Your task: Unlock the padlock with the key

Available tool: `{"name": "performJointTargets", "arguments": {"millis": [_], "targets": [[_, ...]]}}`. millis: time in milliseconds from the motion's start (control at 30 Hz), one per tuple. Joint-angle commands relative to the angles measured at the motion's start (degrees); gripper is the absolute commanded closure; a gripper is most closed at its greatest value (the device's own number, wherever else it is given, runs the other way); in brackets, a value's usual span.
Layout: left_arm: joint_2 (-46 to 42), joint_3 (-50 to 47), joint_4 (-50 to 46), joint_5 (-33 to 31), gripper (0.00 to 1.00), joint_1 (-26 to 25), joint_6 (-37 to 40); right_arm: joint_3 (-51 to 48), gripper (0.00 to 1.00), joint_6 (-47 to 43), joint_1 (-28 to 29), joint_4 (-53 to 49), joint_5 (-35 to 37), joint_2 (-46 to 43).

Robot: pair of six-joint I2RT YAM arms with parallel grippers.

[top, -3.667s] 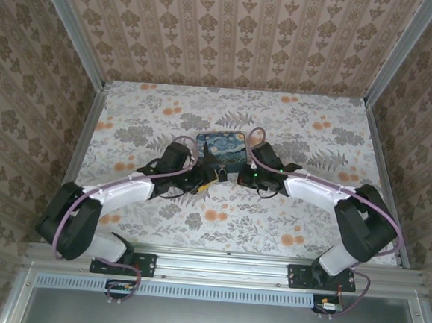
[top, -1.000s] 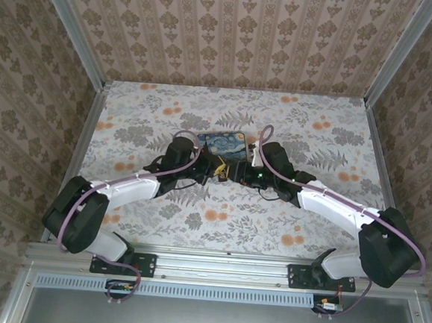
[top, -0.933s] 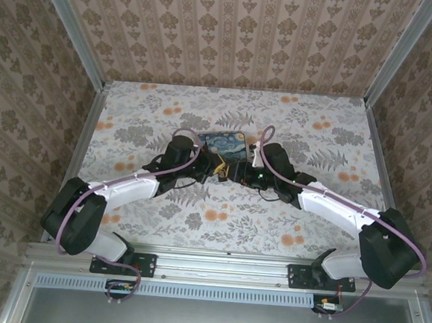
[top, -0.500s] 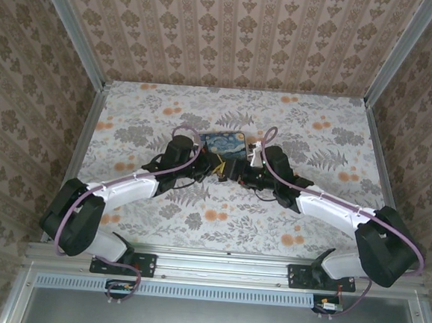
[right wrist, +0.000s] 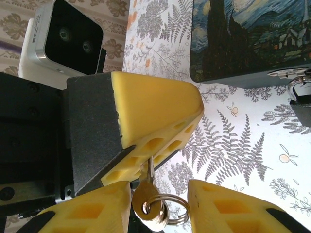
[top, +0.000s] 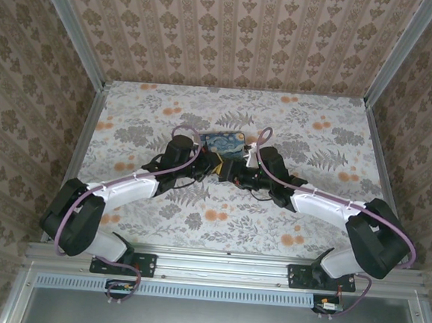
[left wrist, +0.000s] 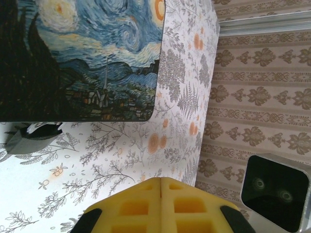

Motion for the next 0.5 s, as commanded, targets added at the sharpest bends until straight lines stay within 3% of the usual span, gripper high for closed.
{"name": "performJointTargets", "arguments": {"millis": [0, 100, 333, 467], "targets": [[-0.40, 0.70, 3.68, -0.63, 1.00, 0.29, 0.01, -0.24, 0.62, 2.23, 0.48, 3.99, -2.11, 1.57], [-0.35, 0.18, 5.19, -0.54, 1.00, 0.46, -0.76, -1.19, 0.61, 4.35, 0.49, 7.06, -2.46, 2.16], [-0.57, -0.49, 6.65, -0.19, 1.00, 0.82, -1.67, -2.05, 0.81, 5.18, 0.49, 7.84, -1.06, 1.17], [-0.74, -0.65, 6.98, 0.14, 1.00, 0.95, -1.18, -3.22, 0.88, 3.73, 0.41, 7.37, 1.19, -0.68]]}}
